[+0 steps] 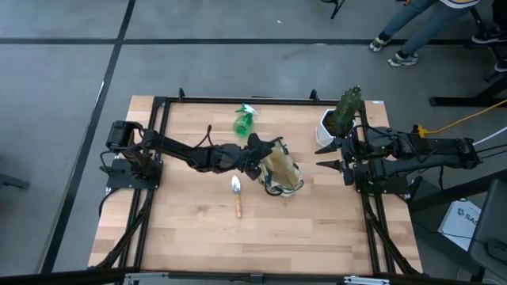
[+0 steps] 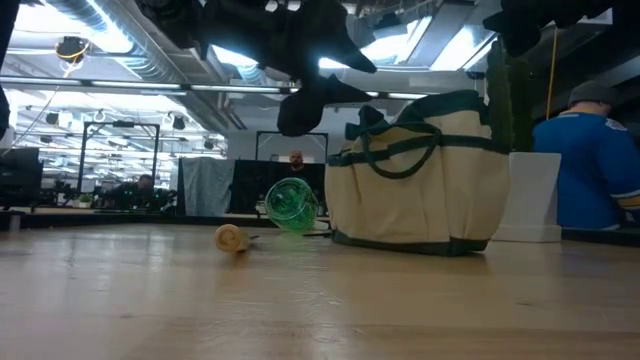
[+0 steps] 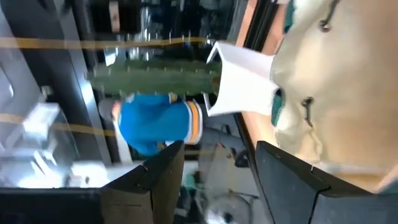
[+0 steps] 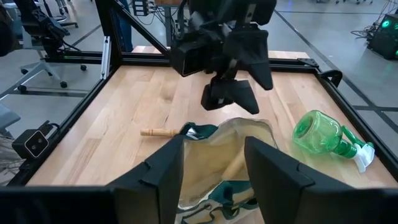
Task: Pick & Place Garden tools in Gardening bag
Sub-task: Adjust the light brown gardening bag on the table, then put the green shear scissors into the light brown gardening bag
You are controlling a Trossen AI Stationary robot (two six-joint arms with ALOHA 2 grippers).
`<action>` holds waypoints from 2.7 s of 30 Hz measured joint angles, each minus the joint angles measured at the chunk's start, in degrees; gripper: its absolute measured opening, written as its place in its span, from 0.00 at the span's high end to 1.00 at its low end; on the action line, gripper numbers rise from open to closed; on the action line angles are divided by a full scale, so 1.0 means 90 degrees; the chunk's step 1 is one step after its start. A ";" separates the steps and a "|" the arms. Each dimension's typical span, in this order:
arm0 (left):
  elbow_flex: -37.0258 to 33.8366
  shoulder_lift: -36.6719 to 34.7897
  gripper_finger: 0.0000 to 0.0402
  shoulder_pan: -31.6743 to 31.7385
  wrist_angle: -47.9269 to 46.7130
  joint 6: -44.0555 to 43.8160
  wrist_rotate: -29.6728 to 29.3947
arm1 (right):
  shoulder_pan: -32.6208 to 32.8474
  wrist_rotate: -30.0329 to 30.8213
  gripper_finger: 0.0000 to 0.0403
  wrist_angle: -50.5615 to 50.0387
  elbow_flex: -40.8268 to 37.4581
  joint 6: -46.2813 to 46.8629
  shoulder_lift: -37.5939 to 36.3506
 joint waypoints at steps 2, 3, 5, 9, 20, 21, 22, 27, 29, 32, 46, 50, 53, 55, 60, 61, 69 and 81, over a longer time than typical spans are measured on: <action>-0.0002 -0.0102 0.51 -0.0035 -0.0079 -0.0506 -0.0208 | 0.0002 0.0000 0.57 -0.0002 0.0000 -0.0001 0.0000; -0.0002 -0.0196 0.51 -0.0037 -0.0169 -0.0773 -0.0240 | 0.0000 0.0000 0.57 0.0000 0.0000 0.0000 0.0000; -0.0002 -0.0421 0.51 -0.0027 -0.0418 -0.1369 -0.0195 | 0.0001 0.0000 0.57 -0.0002 0.0000 0.0000 0.0000; -0.0002 -0.1079 0.51 0.0174 -0.1460 -0.2702 0.0323 | 0.0002 0.0000 0.57 -0.0001 0.0000 0.0000 0.0000; -0.0074 -0.1610 0.51 0.1242 -0.3388 -0.6028 0.1517 | 0.0001 0.0001 0.57 -0.0002 0.0000 -0.0002 0.0000; -0.0146 -0.1476 0.51 0.1300 -0.3324 -0.6266 0.1517 | 0.0002 0.0001 0.57 -0.0002 0.0000 -0.0001 0.0000; -0.0207 -0.1305 0.51 0.1346 -0.3226 -0.6428 0.1475 | 0.0000 0.0001 0.57 -0.0002 0.0000 -0.0001 0.0000; -0.0226 -0.0402 0.51 0.1378 -0.2606 -0.6468 0.1150 | 0.0000 0.0002 0.57 -0.0005 0.0000 -0.0001 0.0000; -0.0228 -0.0138 0.51 0.1295 -0.2423 -0.6423 0.1256 | 0.0002 0.0002 0.57 -0.0002 0.0000 -0.0002 0.0000; -0.0224 0.0138 0.51 0.1113 -0.1991 -0.6417 0.1617 | 0.0000 0.0002 0.57 -0.0002 0.0000 -0.0002 0.0000; -0.0097 0.0853 0.51 0.0889 -0.1052 -0.6974 0.2202 | 0.0000 0.0002 0.57 -0.0002 0.0000 -0.0001 0.0000; -0.0092 0.0790 0.51 0.1288 -0.1183 -0.7285 0.2042 | 0.0002 0.0002 0.57 -0.0002 0.0000 0.0000 0.0000; -0.0092 0.0812 0.51 0.1618 -0.1315 -0.7840 0.2552 | 0.0002 0.0002 0.57 -0.0003 0.0000 -0.0002 0.0000; -0.0092 0.0906 0.51 0.1744 -0.1367 -0.8162 0.2828 | 0.0002 0.0002 0.57 -0.0004 0.0000 -0.0001 0.0000; -0.0092 0.1154 0.51 0.1767 -0.1335 -0.8354 0.2806 | 0.0002 0.0002 0.57 -0.0002 0.0000 0.0000 0.0000; -0.0092 0.1206 0.51 0.1767 -0.1345 -0.8355 0.2760 | 0.0000 0.0002 0.57 -0.0002 0.0000 -0.0001 0.0000; 0.0099 0.1768 0.51 0.1769 -0.1367 -0.8402 0.2605 | 0.0001 0.0002 0.57 -0.0002 0.0000 -0.0002 0.0000; 0.0425 0.2003 0.54 0.1767 -0.2769 -0.8361 0.2587 | 0.0000 0.0002 0.57 -0.0003 0.0000 -0.0002 0.0000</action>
